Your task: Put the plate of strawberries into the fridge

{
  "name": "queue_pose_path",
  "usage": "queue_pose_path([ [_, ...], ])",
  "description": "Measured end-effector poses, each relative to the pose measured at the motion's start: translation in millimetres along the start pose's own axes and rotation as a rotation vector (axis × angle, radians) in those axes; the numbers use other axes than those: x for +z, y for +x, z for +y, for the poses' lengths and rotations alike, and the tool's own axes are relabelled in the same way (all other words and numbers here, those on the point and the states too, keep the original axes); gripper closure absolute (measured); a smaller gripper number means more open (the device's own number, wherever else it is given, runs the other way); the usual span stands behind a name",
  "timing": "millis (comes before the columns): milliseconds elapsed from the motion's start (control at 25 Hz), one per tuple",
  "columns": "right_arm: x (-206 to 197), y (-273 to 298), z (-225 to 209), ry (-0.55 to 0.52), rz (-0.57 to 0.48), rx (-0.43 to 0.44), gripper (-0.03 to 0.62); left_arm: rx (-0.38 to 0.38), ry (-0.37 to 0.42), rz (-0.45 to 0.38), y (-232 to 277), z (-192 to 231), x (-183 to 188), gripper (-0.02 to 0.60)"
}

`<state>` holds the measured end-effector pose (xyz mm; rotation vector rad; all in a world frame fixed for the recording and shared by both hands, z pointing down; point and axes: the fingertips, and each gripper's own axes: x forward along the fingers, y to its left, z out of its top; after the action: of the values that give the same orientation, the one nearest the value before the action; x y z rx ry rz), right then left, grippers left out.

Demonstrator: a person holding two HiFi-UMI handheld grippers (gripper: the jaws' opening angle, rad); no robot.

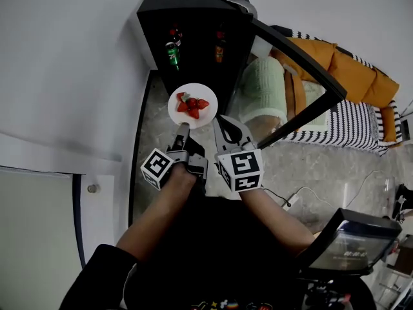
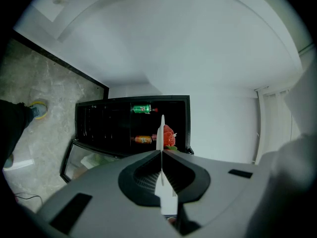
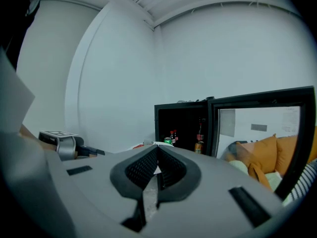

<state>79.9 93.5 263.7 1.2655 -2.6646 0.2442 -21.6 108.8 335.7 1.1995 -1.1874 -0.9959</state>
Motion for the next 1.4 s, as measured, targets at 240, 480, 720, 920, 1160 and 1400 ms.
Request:
queue_pose_path([
  [240,6,59,-28,0.012,0.053,-0.017,0.588,0.038,-0.019,0.028,61,4,22,0.571],
  [480,16,91,-38,0.022,0.059,-0.032,0.588,0.061,-0.031,0.048,85,1,36,0.571],
  [720,30,138,-45,0.035,0.065,-0.056,0.588,0.075,-0.027,0.082,123,-6,65,0.571],
  [920,43,178,-52,0.056,0.068,-0.105,0.588,0.084,-0.015,0.138,160,-15,92,0.571],
  [1160,53,225,-64,0.072,0.069,-0.152,0.588,0.093,-0.005,0.199,204,-16,115,0.571],
  [1400,47,262,-67,0.056,0.093,-0.157,0.588,0.104,-0.006,0.244,235,-6,131,0.571],
])
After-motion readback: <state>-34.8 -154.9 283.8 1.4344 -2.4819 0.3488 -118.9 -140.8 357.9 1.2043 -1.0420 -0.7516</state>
